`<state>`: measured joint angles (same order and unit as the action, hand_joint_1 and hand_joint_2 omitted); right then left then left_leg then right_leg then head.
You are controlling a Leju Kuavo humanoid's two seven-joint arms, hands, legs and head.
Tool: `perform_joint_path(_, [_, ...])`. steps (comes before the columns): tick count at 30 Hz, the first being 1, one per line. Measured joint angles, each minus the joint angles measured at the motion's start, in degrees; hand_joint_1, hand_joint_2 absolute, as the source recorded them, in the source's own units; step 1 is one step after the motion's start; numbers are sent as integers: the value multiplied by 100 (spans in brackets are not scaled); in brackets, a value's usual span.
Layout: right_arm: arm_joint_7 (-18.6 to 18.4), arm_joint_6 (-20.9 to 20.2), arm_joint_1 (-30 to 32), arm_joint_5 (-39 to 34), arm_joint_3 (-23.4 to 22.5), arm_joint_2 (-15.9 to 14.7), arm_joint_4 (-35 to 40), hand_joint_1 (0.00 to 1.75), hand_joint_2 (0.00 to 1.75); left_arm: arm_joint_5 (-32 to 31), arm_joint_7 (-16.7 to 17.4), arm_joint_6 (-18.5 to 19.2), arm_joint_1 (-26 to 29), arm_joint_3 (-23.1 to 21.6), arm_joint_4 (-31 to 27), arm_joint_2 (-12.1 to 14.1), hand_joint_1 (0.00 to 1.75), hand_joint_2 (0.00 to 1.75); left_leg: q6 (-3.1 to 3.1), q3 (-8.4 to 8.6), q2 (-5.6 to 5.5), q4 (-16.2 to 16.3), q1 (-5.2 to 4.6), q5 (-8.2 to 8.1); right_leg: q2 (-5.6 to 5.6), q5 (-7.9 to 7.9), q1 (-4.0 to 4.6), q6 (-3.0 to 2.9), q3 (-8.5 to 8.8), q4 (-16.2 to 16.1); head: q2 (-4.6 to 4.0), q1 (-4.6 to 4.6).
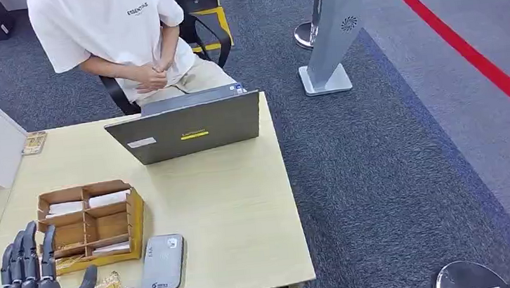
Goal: Pass the card to the sensor for recognition and then transmit it.
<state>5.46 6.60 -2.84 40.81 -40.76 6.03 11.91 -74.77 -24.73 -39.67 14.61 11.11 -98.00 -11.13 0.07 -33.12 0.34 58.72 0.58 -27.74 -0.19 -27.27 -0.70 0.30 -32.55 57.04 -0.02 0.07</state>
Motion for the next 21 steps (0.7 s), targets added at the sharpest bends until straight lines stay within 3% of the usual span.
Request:
perform_joint_path(8, [-33,-28,-1,79,-72,0,0,0,175,39,-832,0,-260,1135,271,-567,0,175,0,-1,-1,0,0,0,-1,0,0,0,0,0,0,0])
perform_joint_path(10, [-33,-35,-1,83,-105,0,0,0,175,55,-889,0,-320,1350,312,-655,0,175,0,0,-1,0,0,0,-1,0,0,0,-1,0,0,0])
perform_joint_path(18, [-11,-42,-4,120,-114,0,0,0,175,57,-948,2,-392,1763,430,-741,0,175,0,0,-1,0,0,0,-1,0,0,0,-1,0,0,0])
perform_joint_path(21, [-9,-20,-6,203,-114,2,0,0,175,122,-1168,0,-490,2010,540,-741,0,175,0,1,-1,0,0,0,-1,0,0,0,-1,0,0,0])
